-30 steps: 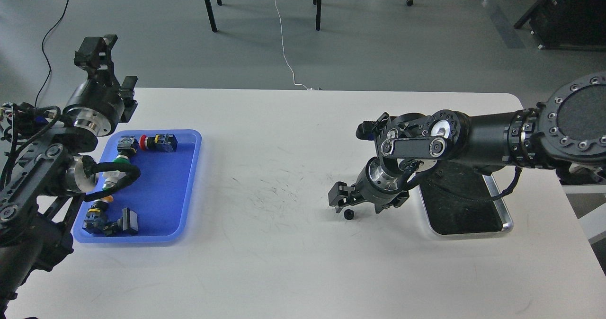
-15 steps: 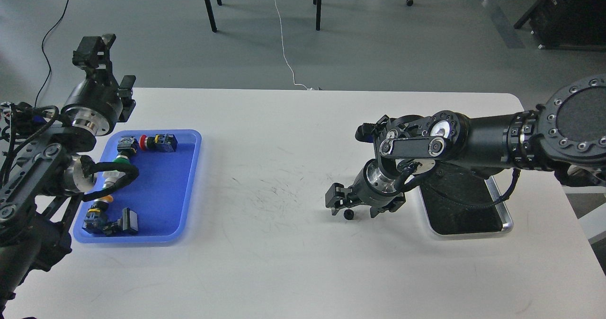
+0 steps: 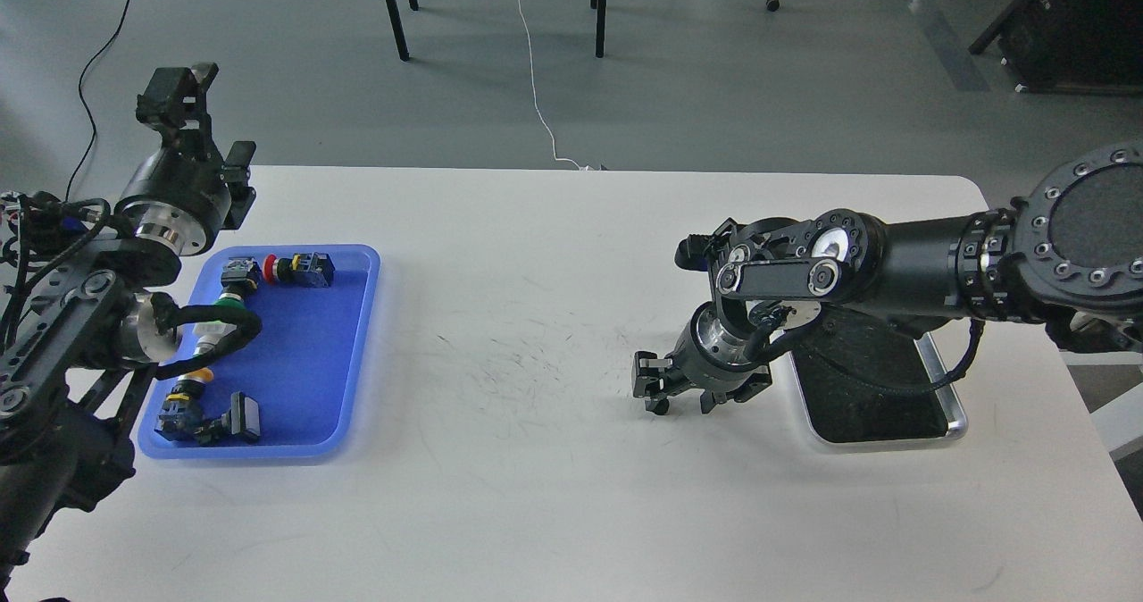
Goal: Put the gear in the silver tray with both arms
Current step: 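Reach the right gripper down to the black gear and grasp it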
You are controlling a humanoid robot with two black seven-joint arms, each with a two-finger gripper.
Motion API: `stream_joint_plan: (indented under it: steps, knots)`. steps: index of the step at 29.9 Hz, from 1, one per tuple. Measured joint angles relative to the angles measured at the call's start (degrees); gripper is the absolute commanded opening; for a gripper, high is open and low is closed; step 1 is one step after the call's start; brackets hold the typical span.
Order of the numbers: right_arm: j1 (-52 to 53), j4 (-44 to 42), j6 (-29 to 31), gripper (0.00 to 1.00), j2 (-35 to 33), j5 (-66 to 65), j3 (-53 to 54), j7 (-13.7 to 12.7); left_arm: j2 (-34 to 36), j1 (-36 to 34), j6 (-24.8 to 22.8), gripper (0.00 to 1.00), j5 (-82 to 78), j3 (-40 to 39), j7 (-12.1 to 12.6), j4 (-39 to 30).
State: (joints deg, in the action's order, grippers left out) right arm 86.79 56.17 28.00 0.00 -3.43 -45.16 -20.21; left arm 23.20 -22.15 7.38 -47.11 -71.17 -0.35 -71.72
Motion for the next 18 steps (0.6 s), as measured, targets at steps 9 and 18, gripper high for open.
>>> stream_joint_plan:
  steps: [9,18]
  knots:
    - [0.01,0.00,0.00,0.45,0.00,-0.61,-0.03,-0.50,-0.08,-0.01,0.00,0.98,0.00,-0.02,0.00,-0.05]
    - [0.05,0.00,0.00,0.06,-0.01,-0.92,-0.03,-0.86,-0.08,-0.01,0.01,0.98,0.00,-0.03,0.00,-0.05]
